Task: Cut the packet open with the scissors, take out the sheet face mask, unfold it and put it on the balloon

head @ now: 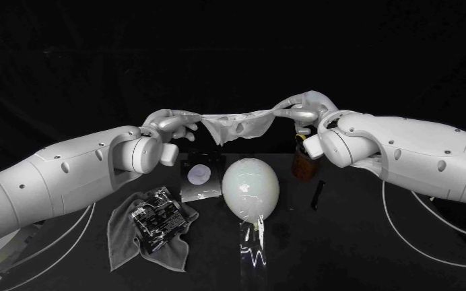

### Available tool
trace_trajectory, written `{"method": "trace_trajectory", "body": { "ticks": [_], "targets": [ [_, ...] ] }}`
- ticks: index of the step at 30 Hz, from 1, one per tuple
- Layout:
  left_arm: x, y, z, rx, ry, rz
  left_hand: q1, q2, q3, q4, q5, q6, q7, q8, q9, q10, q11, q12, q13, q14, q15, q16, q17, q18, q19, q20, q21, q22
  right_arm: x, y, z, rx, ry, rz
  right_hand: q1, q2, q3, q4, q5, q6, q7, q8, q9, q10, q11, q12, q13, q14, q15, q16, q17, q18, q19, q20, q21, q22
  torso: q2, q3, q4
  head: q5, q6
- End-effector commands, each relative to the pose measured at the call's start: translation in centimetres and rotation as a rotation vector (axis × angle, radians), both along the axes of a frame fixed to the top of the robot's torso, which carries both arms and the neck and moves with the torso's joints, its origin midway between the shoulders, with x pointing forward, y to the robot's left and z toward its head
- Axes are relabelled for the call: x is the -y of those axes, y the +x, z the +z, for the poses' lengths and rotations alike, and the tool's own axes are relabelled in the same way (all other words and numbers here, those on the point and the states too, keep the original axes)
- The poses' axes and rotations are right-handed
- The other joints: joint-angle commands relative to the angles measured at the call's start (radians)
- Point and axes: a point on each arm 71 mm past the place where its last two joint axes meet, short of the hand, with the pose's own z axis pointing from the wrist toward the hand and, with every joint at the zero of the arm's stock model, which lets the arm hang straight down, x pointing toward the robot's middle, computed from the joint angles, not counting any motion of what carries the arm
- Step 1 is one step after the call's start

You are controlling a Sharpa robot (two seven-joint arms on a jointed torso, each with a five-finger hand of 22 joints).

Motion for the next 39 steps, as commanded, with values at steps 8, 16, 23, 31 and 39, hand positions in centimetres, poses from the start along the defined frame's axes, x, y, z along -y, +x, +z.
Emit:
{"method": "trace_trajectory", "body": {
  "ticks": [8,16,23,31,39],
  "targets": [
    [0.8,-0.1,0.2,0.008,-0.025,-0.036,-0.009,0.006,0.008,0.001,0.003,0.003,-0.002,0.005,0.104,0.002,0.002,0.006,0.002,-0.004,-0.003,-0.001,-0.003,0.013,-0.008,-0.001,0.004,0.002,-0.5,0.0,0.4,0.025,-0.002,0.017,-0.003,0.009,0.006,-0.002,0.006,0.004,-0.001,0.005,0.1,0.028,0.0,0.003,0.163,0.095,-0.007,0.003,0.235,-0.003,-0.002,-0.001,0.002,0.179,0.001,0.0008,-0.0005,-0.001,0.001],
    [0.9,-0.1,0.2,0.009,-0.025,-0.041,-0.019,0.005,0.008,0.005,0.003,-0.005,-0.001,0.009,0.11,-0.004,0.004,0.009,0.005,-0.013,-0.001,-0.007,-0.018,0.012,-0.018,0.002,0.003,0.002,-0.9,0.0,1.0,0.044,0.002,0.024,-0.003,0.009,0.006,-0.002,0.006,0.004,-0.001,0.005,0.1,0.028,0.0,0.003,0.163,0.095,-0.007,0.003,0.235,-0.003,-0.002,-0.001,0.002,0.179,0.0,-0.0001,-0.0006,-0.004,0.001],
    [1.2,-0.2,0.0,0.003,-0.016,-0.057,-0.022,0.004,0.008,0.004,0.003,-0.015,-0.001,0.013,0.118,-0.014,0.004,0.013,0.01,-0.026,0.0,-0.014,-0.034,0.011,-0.03,0.005,0.0,0.002,-1.7,0.0,1.9,0.068,0.006,0.038,-0.004,0.009,0.009,-0.005,0.007,0.003,-0.001,0.006,0.1,0.027,0.0,0.002,0.162,0.095,-0.007,0.003,0.235,-0.003,-0.002,-0.001,0.002,0.179,0.0,0.0001,0.0004,-0.006,0.003],
    [1.1,-0.4,-0.3,-0.002,-0.008,-0.063,-0.015,0.008,0.014,-0.007,0.003,-0.038,0.007,0.02,0.132,-0.068,0.014,0.021,0.022,-0.07,0.01,-0.031,-0.083,0.01,-0.063,0.013,0.0,0.007,-2.7,0.2,3.0,0.098,0.01,0.056,-0.004,0.009,0.009,-0.005,0.007,0.003,-0.001,0.006,0.1,0.027,0.0,0.002,0.162,0.095,-0.007,0.003,0.235,-0.003,-0.002,-0.001,0.002,0.179,0.0,-0.0004,0.0001,-0.009,0.006],
    [1.5,-1.4,-1.8,-0.029,-0.011,-0.084,-0.015,0.009,0.015,-0.008,0.003,-0.044,0.008,0.026,0.14,-0.09,0.016,0.032,0.03,-0.093,0.013,-0.038,-0.113,0.01,-0.079,0.018,0.005,0.012,-3.6,0.6,3.9,0.123,0.004,0.075,-0.004,0.008,0.01,-0.006,0.006,0.003,-0.001,0.007,0.1,0.026,0.0,0.001,0.161,0.095,-0.007,0.003,0.234,-0.003,-0.002,-0.001,0.001,0.178,0.0,-0.0007,0.001,-0.012,0.01]
  ]
}}
